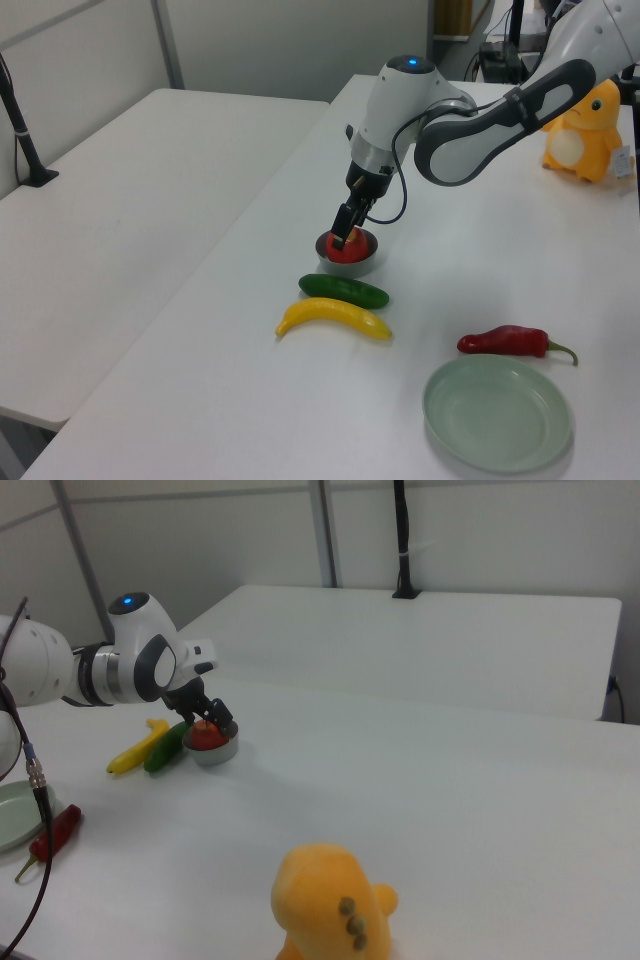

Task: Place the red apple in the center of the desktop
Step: 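Lower the gripper around the red apple and close on it, then lift the red apple out of the grey bowl, then lower the held apple onto the open table and open the gripper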

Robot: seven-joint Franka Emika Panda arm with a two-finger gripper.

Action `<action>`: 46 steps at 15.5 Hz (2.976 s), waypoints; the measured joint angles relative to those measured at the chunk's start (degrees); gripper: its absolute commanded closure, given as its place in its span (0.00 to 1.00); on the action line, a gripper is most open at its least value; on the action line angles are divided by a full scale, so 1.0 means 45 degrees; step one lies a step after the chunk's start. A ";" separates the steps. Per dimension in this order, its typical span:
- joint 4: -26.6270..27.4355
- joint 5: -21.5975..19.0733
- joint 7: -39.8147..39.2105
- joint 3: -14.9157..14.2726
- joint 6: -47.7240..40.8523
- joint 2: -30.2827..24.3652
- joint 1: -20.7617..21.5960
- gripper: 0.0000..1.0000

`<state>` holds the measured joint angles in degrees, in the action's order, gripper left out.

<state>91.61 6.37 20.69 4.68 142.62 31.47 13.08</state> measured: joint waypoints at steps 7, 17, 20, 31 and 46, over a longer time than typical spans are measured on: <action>-0.0049 0.0911 0.0419 0.0012 0.0031 0.0150 0.0008 0.77; -0.0211 0.1022 0.0855 0.0007 0.0031 -0.0324 -0.0081 0.75; -0.0106 0.1022 0.0936 0.0006 0.0030 -0.0960 -0.0195 0.75; 0.3562 0.1022 0.0054 -0.0003 -0.2973 -0.5476 -0.0462 0.75; 0.5604 0.1021 -0.1675 -0.0033 -0.3344 -0.5117 -0.2165 0.75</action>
<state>116.83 10.97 13.15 4.53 127.57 8.44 3.34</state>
